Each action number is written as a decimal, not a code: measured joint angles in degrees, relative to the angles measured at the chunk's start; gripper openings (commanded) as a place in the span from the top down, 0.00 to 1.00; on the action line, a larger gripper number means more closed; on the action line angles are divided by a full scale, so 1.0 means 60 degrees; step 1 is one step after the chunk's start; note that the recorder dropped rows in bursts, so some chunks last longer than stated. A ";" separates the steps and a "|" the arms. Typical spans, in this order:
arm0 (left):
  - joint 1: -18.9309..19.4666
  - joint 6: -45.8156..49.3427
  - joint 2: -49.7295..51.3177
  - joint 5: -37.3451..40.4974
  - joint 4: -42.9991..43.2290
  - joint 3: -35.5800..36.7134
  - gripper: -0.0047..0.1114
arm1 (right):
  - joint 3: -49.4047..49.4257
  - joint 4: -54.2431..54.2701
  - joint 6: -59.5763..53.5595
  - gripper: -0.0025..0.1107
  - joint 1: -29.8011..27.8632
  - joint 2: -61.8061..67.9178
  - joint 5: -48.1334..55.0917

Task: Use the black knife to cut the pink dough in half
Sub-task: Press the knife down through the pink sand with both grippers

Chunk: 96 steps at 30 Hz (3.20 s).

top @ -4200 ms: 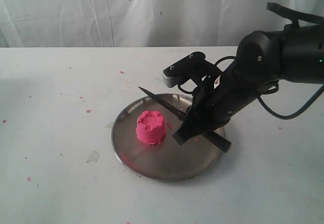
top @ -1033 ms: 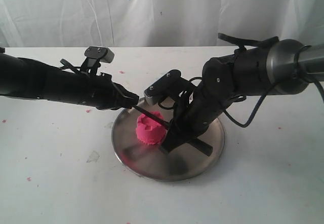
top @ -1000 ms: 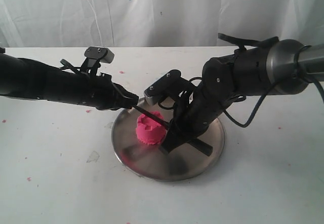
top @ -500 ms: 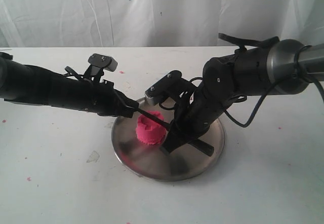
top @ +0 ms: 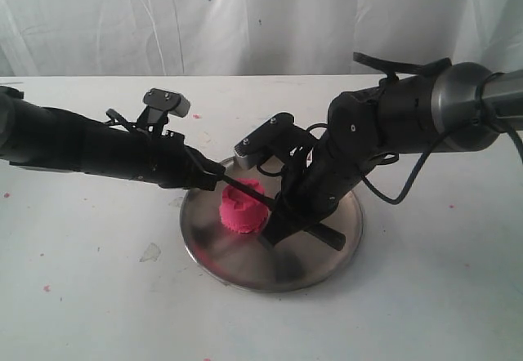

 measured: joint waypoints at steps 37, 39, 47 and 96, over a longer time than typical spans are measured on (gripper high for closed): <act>0.0016 0.0007 0.0082 -0.0595 0.0043 -0.0105 0.96 | 0.0000 0.0261 0.0057 0.98 0.0000 0.0299 -0.0011; 0.0016 0.0007 -0.0154 -0.0824 0.0061 -0.0128 0.96 | 0.0000 0.0277 0.0057 0.98 0.0000 0.0317 0.0000; 0.0003 -0.0252 0.0386 -0.0454 0.0560 -0.0723 0.96 | 0.0000 0.0277 0.0057 0.98 0.0000 0.0317 0.0024; 0.0003 -0.0701 0.1028 0.0367 0.0527 -0.0820 0.96 | 0.0000 0.0277 0.0040 0.98 0.0000 0.0317 0.0367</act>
